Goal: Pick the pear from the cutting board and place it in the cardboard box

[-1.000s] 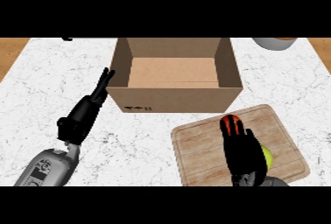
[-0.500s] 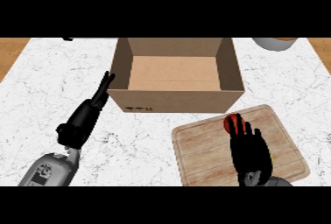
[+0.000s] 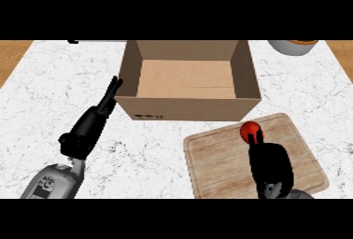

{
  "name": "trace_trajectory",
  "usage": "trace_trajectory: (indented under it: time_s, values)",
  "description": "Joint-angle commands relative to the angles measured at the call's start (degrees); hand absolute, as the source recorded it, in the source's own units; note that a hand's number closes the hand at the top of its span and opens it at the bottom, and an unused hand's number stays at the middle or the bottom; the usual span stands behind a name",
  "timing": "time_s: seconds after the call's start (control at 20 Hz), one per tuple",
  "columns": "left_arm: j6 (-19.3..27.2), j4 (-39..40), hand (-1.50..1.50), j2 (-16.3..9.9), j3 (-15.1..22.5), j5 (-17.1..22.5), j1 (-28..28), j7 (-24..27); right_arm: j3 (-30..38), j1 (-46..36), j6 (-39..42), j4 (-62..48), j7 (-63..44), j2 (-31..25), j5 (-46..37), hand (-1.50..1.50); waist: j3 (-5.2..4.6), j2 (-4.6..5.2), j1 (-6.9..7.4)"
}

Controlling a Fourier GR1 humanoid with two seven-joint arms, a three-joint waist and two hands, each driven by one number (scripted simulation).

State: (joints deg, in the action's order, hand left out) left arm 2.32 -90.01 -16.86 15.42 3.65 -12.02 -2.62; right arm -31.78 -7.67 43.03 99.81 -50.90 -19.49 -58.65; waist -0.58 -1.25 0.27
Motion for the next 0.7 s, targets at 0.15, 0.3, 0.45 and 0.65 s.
trace_trajectory:
  time_s: [0.15,0.3,0.45,0.65]
  values:
    - [-1.6,2.9,0.0,1.9,0.3,-1.3,-2.5,-3.2,-3.4,-3.1,-4.9,-3.5,3.7,2.0,-4.9,1.5,0.6,1.33,-0.2]
    - [-3.2,1.0,0.0,0.4,0.1,0.5,-0.5,-2.0,-9.5,-7.2,-13.0,-2.5,2.0,15.0,-6.6,1.5,0.7,1.53,1.84]
    - [-2.0,1.5,0.0,2.0,1.3,-1.0,-2.2,-2.2,-13.0,-12.5,-21.8,-3.6,4.1,19.1,-7.2,1.5,0.73,1.72,2.43]
    - [-2.6,3.6,0.0,1.9,-0.2,-0.6,-2.4,-1.1,-19.3,-16.7,-35.8,-10.0,0.3,19.3,-13.2,1.5,0.62,1.58,1.63]
